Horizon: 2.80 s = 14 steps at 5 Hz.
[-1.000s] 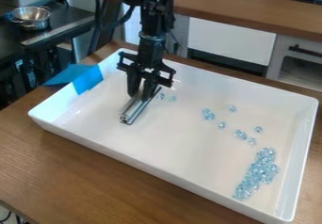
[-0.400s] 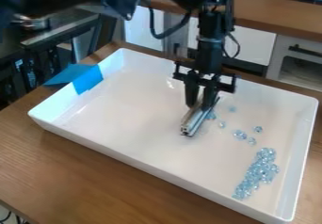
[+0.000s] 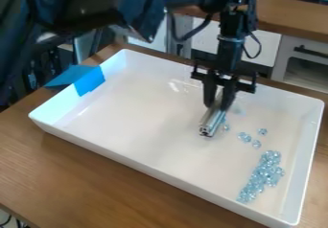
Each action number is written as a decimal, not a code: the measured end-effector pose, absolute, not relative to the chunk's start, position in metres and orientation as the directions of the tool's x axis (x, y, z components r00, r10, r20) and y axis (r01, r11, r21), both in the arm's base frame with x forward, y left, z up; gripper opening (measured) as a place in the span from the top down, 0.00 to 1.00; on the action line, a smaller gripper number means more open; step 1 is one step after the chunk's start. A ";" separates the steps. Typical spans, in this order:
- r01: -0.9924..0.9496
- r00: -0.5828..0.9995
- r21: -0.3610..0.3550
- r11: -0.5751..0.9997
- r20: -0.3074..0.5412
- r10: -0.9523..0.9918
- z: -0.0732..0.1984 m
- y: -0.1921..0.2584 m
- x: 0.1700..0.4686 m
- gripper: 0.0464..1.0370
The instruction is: Sweep into pile
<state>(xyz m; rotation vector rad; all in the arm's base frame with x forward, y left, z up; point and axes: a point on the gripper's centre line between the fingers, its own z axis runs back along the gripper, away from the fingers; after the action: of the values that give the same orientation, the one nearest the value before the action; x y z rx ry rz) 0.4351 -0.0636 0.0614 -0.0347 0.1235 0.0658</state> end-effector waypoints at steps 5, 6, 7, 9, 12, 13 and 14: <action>0.212 0.967 -0.002 0.977 -0.141 -0.210 0.052 -0.111 0.422 0.72; 0.276 0.952 -0.005 0.961 -0.135 -0.274 0.051 -0.129 0.410 0.72; 0.347 0.930 -0.001 0.938 -0.130 -0.344 0.051 -0.147 0.390 0.72; 0.432 0.896 0.006 0.902 -0.115 -0.428 0.051 -0.160 0.360 0.72; 0.284 0.941 -0.178 0.942 -0.137 -0.309 0.091 -0.084 0.377 0.72; 0.243 0.960 -0.243 0.939 -0.075 -0.268 0.129 -0.045 0.378 0.72; 0.237 0.960 -0.286 0.928 -0.075 -0.268 0.136 -0.007 0.373 0.72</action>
<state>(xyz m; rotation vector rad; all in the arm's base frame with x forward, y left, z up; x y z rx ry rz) 0.3726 -0.0073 0.1358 -0.2792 0.1134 -0.2592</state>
